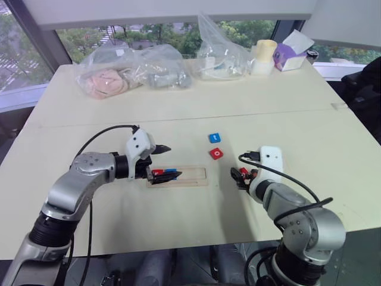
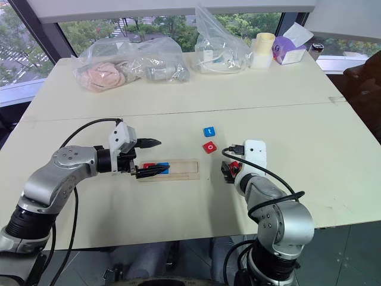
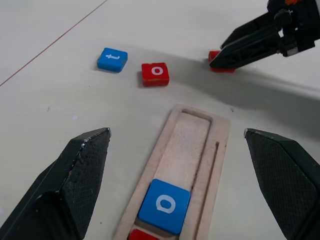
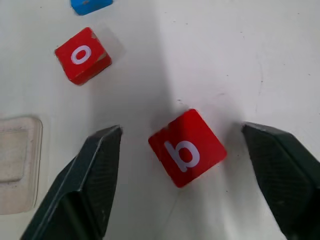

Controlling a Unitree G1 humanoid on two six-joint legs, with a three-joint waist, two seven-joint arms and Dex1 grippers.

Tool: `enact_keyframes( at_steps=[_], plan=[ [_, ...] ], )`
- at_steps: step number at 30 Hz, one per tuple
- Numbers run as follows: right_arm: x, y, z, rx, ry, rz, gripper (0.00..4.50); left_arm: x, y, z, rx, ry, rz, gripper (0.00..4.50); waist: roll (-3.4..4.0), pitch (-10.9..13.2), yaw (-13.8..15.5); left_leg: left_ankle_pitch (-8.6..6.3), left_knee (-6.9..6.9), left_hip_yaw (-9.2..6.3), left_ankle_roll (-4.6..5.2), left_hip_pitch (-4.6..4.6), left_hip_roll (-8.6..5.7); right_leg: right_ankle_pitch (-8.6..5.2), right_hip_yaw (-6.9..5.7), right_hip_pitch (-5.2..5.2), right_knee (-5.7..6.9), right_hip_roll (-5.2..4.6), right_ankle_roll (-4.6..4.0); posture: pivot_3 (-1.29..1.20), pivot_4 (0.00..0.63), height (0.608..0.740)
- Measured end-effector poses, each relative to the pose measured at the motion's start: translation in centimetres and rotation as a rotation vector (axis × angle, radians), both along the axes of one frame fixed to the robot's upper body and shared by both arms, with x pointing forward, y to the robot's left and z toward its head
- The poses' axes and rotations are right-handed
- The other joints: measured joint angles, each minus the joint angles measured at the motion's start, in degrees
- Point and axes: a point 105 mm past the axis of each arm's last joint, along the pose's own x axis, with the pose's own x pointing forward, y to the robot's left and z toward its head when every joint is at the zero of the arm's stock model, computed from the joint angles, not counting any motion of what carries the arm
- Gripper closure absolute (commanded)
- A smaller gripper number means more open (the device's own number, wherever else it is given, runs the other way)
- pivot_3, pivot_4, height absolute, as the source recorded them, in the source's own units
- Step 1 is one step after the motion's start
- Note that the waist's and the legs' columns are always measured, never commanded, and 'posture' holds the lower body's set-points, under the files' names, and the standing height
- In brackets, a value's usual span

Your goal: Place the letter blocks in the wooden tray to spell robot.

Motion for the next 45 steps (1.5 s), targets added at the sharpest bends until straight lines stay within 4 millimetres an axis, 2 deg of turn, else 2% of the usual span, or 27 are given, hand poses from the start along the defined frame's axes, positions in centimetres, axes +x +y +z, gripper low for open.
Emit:
enact_keyframes(
  at_steps=[4, 8, 13, 18, 23, 26, 31, 34, 37, 41, 45],
  plan=[
    [1.0, -1.1, 3.2, -0.053, -0.110, 0.105, 0.93, -0.1, 0.4, 0.0, 0.018, 0.002, -0.010, 0.00, -0.01, 0.0, 0.0, 0.00, -0.02, 0.00, 0.00, 0.00, 0.01, -0.01, -0.03, 0.01, -0.01, 0.01, 0.00, 0.00, 0.150, 0.740],
    [0.3, -3.3, 4.0, -0.274, -0.166, 0.498, 0.93, -0.8, 1.4, 0.1, 0.080, 0.021, -0.063, 0.00, -0.01, 0.1, 0.3, -0.08, 0.00, 0.40, 0.13, -0.14, 0.00, -0.20, -0.15, 0.11, -0.28, -0.08, 0.33, 0.00, 0.150, 0.740],
    [-1.4, -4.6, 1.4, -0.402, -0.157, 0.935, 0.93, -2.4, 1.2, 0.7, 0.113, 0.030, -0.166, 0.00, -0.10, 0.1, -0.2, -0.18, 0.00, 0.54, 0.28, -0.07, 0.11, -0.13, -0.07, 0.30, -0.55, -0.05, 0.34, 0.00, 0.150, 0.740],
    [-0.7, -6.0, 0.4, -0.572, -0.214, 1.164, 0.93, -3.1, 1.2, 0.9, 0.129, 0.026, -0.190, 0.00, -0.10, 0.1, -0.1, -0.18, 0.11, 0.59, 0.28, 0.09, 0.17, -0.07, -0.04, 0.47, -0.54, -0.04, 0.36, 0.00, 0.150, 0.740],
    [1.4, -5.2, -0.2, -0.653, -0.273, 1.307, 0.93, -3.0, 1.2, 0.8, 0.125, 0.018, -0.161, 0.00, -0.13, 0.2, -0.1, -0.17, 0.14, 0.59, 0.27, 0.13, 0.20, 0.05, -0.04, 0.54, -0.54, -0.05, 0.17, 0.00, 0.150, 0.740],
    [2.5, -5.5, -0.9, -0.727, -0.265, 1.380, 0.93, -3.2, 1.2, 0.8, 0.123, 0.009, -0.146, 0.00, -0.13, 0.2, 0.2, -0.18, 0.12, 0.59, 0.27, 0.12, 0.18, 0.05, -0.05, 0.55, -0.61, -0.06, 0.16, 0.00, 0.150, 0.740],
    [4.1, -4.6, -1.0, -0.726, -0.306, 1.449, 0.93, -3.3, 1.4, 0.3, 0.123, 0.020, -0.113, 0.00, -0.15, 0.2, 0.0, -0.18, 0.13, 0.58, 0.27, 0.18, 0.19, 0.10, -0.03, 0.60, -0.60, -0.04, 0.16, 0.00, 0.150, 0.740],
    [4.5, -4.4, -1.2, -0.699, -0.292, 1.508, 1.76, -3.2, 1.3, 0.3, 0.113, 0.014, -0.090, 0.00, -0.15, 0.2, -0.1, -0.18, 0.14, 0.57, 0.27, 0.33, 0.20, 0.11, -0.03, 0.77, -0.59, 0.00, 0.14, 0.00, 0.150, 0.740],
    [4.1, -3.9, -1.7, -0.626, -0.263, 1.593, 3.30, -3.1, 1.4, 0.3, 0.110, 0.014, -0.076, 0.00, -0.14, 0.2, -0.1, -0.18, 0.14, 0.56, 0.27, 0.36, 0.20, 0.11, -0.04, 0.80, -0.59, 0.00, 0.14, 0.00, 0.150, 0.740],
    [3.3, -3.5, -1.9, -0.580, -0.236, 1.696, 3.32, -3.2, 1.5, 0.0, 0.112, 0.023, -0.066, 0.00, -0.14, 0.2, 0.1, -0.18, 0.12, 0.51, 0.27, 0.35, 0.20, 0.11, -0.03, 0.78, -0.60, -0.01, 0.15, 0.00, 0.150, 0.740],
    [3.3, -3.4, -1.9, -0.553, -0.211, 1.695, 3.32, -3.0, 1.9, 0.0, 0.113, 0.019, -0.049, 0.00, -0.14, 0.2, 0.1, -0.18, 0.14, 0.50, 0.26, 0.36, 0.20, 0.12, -0.03, 0.79, -0.58, -0.01, 0.15, 0.00, 0.150, 0.740]
  ],
)
